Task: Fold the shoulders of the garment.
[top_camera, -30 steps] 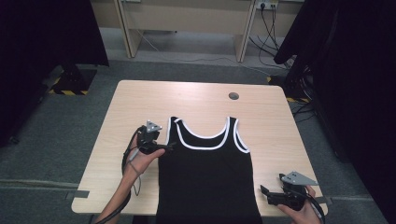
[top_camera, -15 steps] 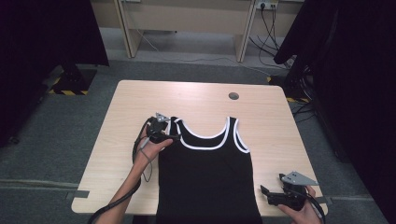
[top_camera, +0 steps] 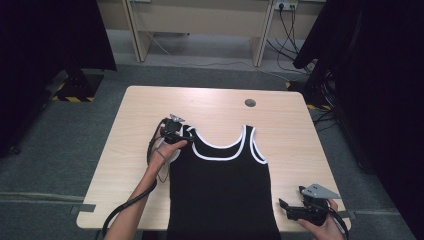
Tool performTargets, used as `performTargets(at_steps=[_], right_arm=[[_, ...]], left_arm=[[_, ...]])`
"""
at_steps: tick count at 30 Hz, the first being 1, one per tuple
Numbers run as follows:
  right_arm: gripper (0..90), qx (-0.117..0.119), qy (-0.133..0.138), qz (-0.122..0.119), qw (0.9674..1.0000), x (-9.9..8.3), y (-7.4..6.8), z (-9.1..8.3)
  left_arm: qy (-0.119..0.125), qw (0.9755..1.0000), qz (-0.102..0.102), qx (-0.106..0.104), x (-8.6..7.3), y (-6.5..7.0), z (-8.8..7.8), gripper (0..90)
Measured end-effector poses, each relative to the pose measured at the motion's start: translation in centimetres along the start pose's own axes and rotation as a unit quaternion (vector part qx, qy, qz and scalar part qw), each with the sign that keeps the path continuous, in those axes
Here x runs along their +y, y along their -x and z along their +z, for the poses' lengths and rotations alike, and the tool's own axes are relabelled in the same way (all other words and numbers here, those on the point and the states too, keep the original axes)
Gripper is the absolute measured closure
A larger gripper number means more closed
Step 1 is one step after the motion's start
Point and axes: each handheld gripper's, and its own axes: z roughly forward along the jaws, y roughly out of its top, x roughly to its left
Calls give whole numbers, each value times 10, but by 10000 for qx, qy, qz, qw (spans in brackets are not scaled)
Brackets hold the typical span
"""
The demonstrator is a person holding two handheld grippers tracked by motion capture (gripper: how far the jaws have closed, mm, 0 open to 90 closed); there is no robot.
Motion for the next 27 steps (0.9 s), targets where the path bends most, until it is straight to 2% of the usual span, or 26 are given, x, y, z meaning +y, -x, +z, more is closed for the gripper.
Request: performTargets(at_steps=[4, 8, 10, 11, 17, 19, 23, 27], right_arm=[[106, 1, 7, -4, 10000, 0, 0, 0], [106, 5, -4, -3, 10000, 0, 0, 0], [106, 4, -3, -4, 10000, 0, 0, 0], [106, 7, -5, -2, 10000, -1, 0, -1], [106, 13, -4, -10, 10000, -1, 0, -1], [106, 13, -5, -11, 10000, -1, 0, -1], [106, 12, 0, -11, 10000, -1, 0, -1], [106, 11, 1, -9, 10000, -1, 0, -1]], left_arm=[[40, 10000, -62, -57, 4, 2, 7, 146], [-2, 10000, -5, -40, 7, 5, 15, 204], [53, 9999, 94, -10, 8, 6, 17, 250], [85, 9999, 121, -34, 8, 7, 17, 288], [208, 9996, 127, -142, 7, 8, 15, 652], [235, 9995, 86, -168, 6, 8, 14, 729], [329, 9991, 53, -249, 6, 11, 11, 787], [431, 9986, 42, -320, 8, 14, 2, 798]])
